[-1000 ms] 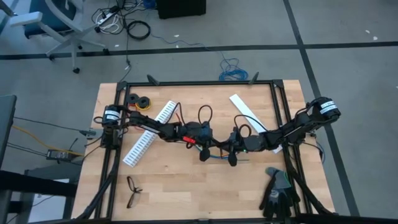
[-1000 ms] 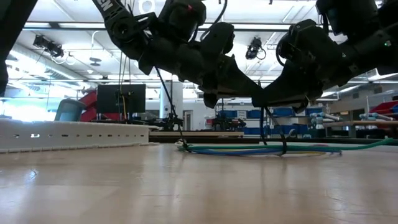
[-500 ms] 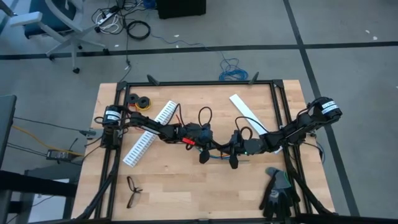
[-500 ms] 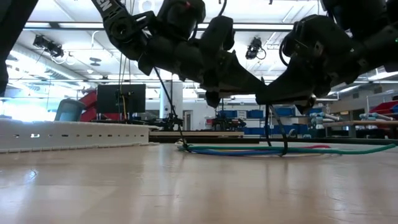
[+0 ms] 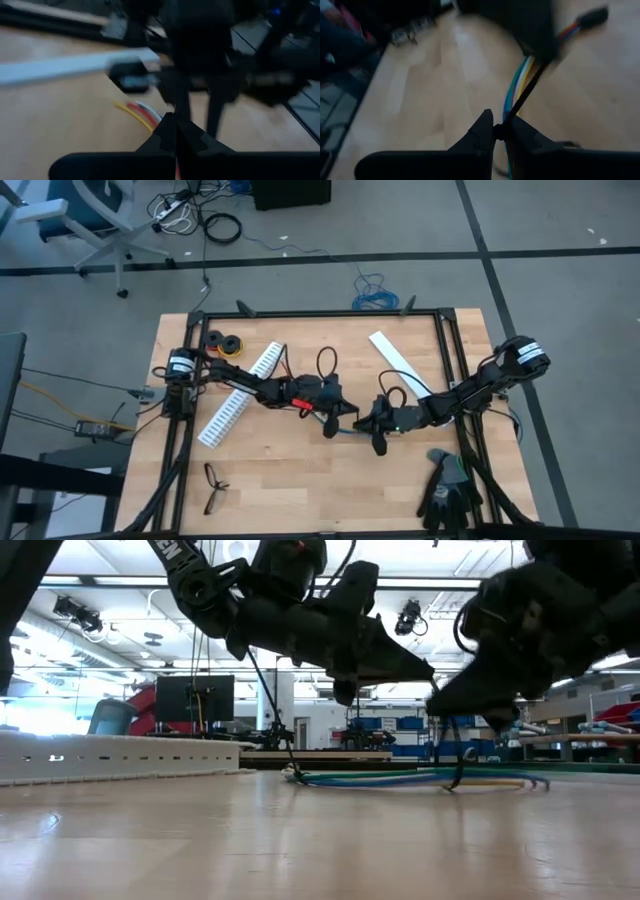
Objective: Ziptie cables
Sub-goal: Wrap the cable wires with the black zip tie
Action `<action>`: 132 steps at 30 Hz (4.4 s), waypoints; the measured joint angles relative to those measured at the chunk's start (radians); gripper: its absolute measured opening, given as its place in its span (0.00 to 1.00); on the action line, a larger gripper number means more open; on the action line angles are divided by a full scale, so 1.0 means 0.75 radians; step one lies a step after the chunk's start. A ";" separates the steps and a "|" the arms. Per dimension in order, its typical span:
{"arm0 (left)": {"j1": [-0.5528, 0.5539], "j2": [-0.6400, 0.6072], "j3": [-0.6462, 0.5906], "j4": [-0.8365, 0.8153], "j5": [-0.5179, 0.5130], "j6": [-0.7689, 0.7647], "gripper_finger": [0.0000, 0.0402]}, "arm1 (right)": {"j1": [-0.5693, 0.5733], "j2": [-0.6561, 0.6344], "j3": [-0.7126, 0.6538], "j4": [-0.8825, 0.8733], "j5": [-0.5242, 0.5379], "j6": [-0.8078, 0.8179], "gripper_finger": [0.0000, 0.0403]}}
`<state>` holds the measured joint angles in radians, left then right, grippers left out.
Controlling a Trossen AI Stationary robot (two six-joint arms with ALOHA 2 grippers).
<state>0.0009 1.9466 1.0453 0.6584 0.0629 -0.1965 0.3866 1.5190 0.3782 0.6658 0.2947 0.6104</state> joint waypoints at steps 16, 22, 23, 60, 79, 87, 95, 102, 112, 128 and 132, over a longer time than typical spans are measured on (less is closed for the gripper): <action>0.104 -0.066 0.015 0.089 -0.075 -0.033 0.00 | 0.087 0.008 -0.006 -0.283 -0.097 0.149 0.06; 0.142 -0.137 0.006 0.042 -0.012 -0.028 0.00 | 0.142 0.054 0.001 -0.246 -0.034 0.170 0.04; 0.148 -0.151 0.012 0.045 0.006 -0.028 0.00 | 0.150 0.054 0.000 -0.244 -0.012 0.167 0.04; -0.266 -0.141 -0.385 0.471 -0.434 0.354 0.03 | 0.049 -0.009 0.001 -0.065 0.138 -0.058 0.07; -0.252 -0.141 -0.385 0.353 -0.467 0.143 0.04 | 0.048 -0.010 0.002 -0.038 0.138 -0.081 0.06; -0.256 -0.141 -0.385 0.314 -0.441 0.142 0.09 | 0.048 -0.010 0.002 -0.010 0.138 -0.096 0.06; -0.256 -0.141 -0.385 0.305 -0.440 0.090 0.26 | 0.048 -0.010 0.002 -0.008 0.138 -0.096 0.06; -0.254 -0.141 -0.385 0.307 -0.442 0.077 0.29 | 0.048 -0.010 0.002 -0.008 0.138 -0.096 0.06; -0.254 -0.140 -0.385 0.310 -0.443 0.075 0.29 | 0.048 -0.010 0.002 -0.008 0.138 -0.096 0.06; -0.254 -0.140 -0.385 0.310 -0.445 0.078 0.29 | 0.048 -0.010 0.002 -0.008 0.138 -0.096 0.06; -0.254 -0.140 -0.385 0.310 -0.445 0.079 0.29 | 0.048 -0.010 0.002 -0.008 0.138 -0.096 0.06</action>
<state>-0.1898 1.8420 0.7567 0.8906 -0.2710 -0.1372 0.4229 1.5116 0.3798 0.6601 0.3985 0.5385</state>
